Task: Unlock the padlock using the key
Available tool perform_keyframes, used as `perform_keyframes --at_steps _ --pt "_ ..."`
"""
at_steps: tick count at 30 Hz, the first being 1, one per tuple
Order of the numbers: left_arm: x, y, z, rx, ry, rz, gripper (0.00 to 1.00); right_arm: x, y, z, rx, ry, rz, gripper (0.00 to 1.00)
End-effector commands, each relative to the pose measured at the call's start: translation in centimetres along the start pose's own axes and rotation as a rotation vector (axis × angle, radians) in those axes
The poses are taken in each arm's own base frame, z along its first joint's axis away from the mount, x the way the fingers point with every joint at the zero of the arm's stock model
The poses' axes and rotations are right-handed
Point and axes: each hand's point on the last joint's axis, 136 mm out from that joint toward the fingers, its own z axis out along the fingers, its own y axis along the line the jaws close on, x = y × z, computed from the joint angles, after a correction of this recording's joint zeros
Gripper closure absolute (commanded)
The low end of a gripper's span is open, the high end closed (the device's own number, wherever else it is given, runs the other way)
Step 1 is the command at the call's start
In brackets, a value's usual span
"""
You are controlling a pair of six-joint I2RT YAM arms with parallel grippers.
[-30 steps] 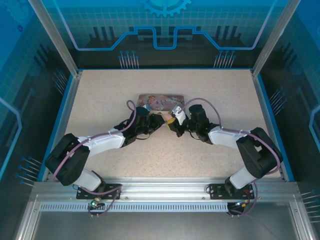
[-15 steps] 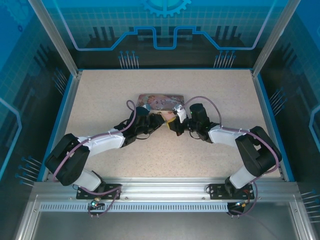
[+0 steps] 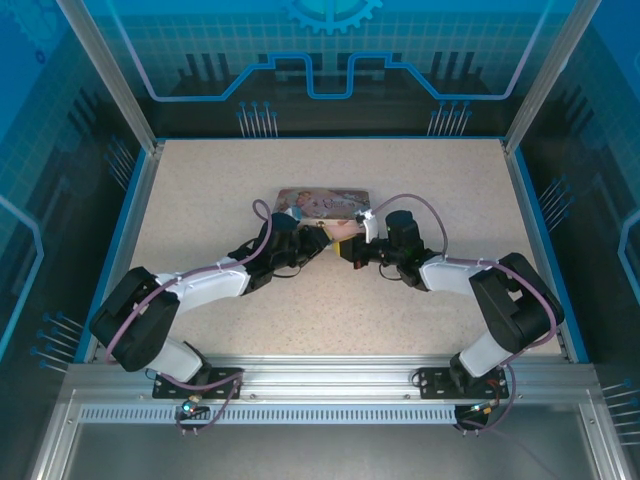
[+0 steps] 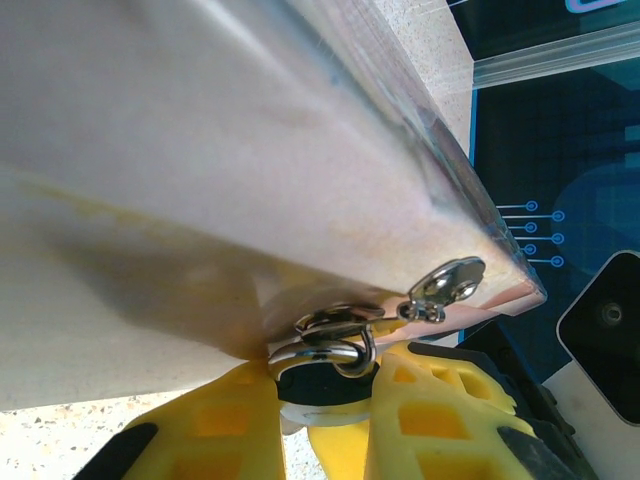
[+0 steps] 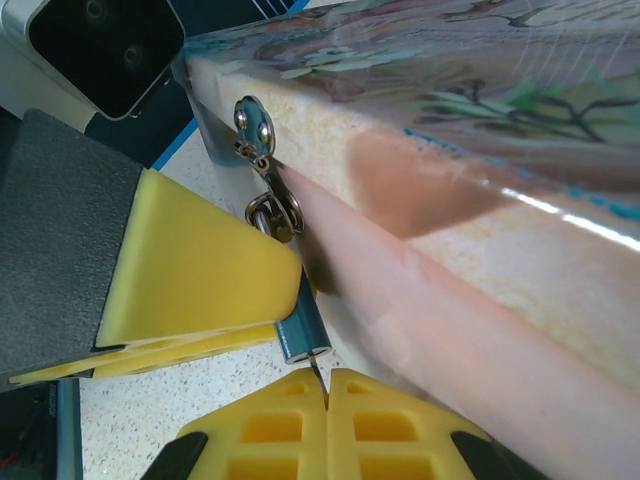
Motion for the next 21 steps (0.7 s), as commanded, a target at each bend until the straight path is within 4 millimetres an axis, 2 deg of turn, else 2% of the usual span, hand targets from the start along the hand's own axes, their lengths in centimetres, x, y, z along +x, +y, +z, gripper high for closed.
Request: perform_keyframes --at_steps 1,8,15,21 --pt "2.1 -2.2 -0.4 0.084 0.082 0.032 0.85 -3.5 3.2 -0.3 -0.121 -0.110 -0.092 1.00" --pt "2.0 -1.4 -0.4 0.056 0.067 0.034 0.70 -2.5 2.4 0.2 -0.099 -0.075 -0.062 1.00" --pt "2.0 -0.1 -0.1 0.024 0.051 0.031 0.62 -0.4 1.2 1.3 -0.068 -0.009 0.027 1.00" --pt "2.3 2.0 0.2 -0.017 0.045 0.015 0.57 1.7 -0.2 1.8 -0.025 0.021 0.095 1.00"
